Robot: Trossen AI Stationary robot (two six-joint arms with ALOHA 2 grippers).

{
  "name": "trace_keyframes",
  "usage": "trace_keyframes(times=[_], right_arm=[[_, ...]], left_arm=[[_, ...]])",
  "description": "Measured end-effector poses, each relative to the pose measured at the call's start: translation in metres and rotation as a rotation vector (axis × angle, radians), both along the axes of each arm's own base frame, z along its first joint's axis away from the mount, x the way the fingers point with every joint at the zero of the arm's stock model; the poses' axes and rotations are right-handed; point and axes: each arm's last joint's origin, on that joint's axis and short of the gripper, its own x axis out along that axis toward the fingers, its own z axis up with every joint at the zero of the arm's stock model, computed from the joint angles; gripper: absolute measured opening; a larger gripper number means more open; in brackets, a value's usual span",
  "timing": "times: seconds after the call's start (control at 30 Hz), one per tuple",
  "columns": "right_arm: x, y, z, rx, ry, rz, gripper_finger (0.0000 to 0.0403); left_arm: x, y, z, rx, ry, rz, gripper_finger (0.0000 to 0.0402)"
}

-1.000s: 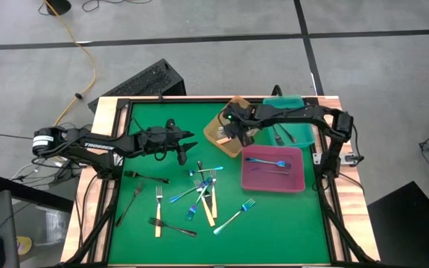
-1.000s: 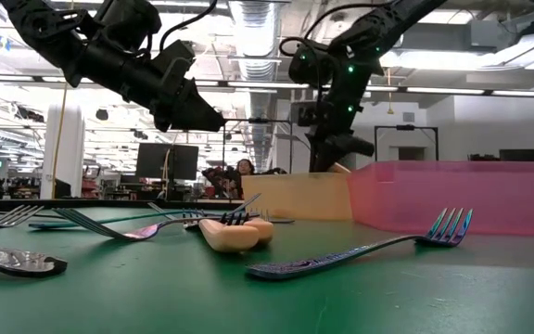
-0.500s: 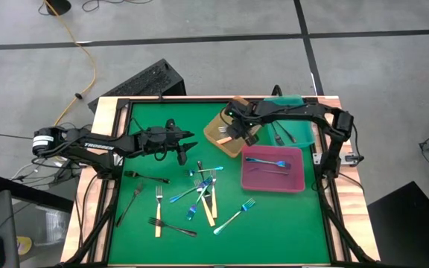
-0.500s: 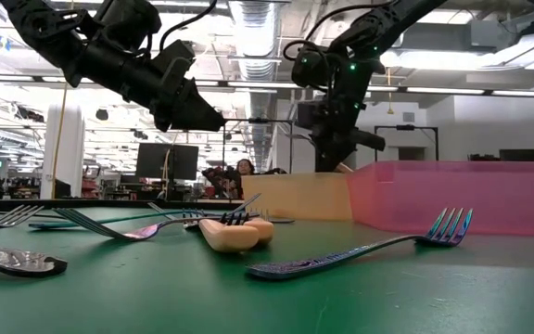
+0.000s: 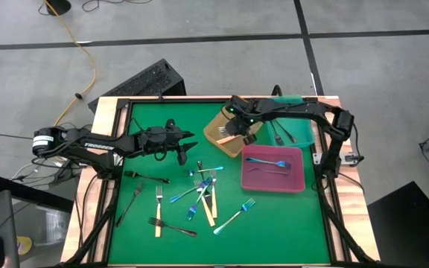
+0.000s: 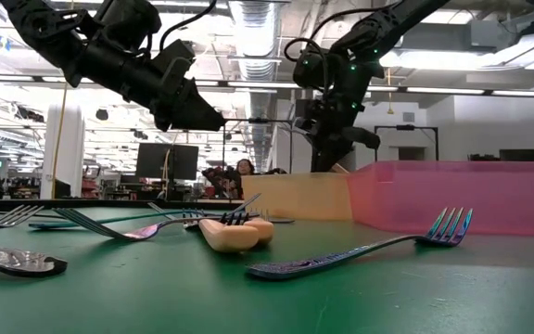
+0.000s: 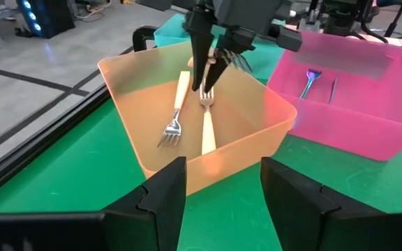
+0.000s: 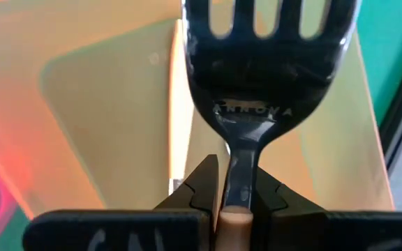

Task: Sort silverware by color (type)
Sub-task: Put the orange fork into the orange bin

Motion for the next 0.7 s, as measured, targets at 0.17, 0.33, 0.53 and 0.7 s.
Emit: trace_keyframes(times=[0.17,0.33,0.53,0.7], right_arm=[[0.002,-0.006,-0.004,0.003,-0.013,-0.027,0.0059],[0.018,-0.012,-0.021,0.053,0.046,-0.075,0.0059],[0.032,-0.022,-0.029,0.099,0.159,-0.158,0.0059],[0.036,-0.028,-0.034,0.122,0.207,-0.192,0.0059]], left_arm=[[0.000,0.000,0.000,0.014,0.006,-0.006,0.0167],[0.000,0.000,0.000,0.017,0.004,-0.008,0.0167],[0.000,0.000,0.000,0.026,0.009,-0.011,0.0167],[0.000,0.000,-0.001,0.031,0.020,-0.014,0.0167]])
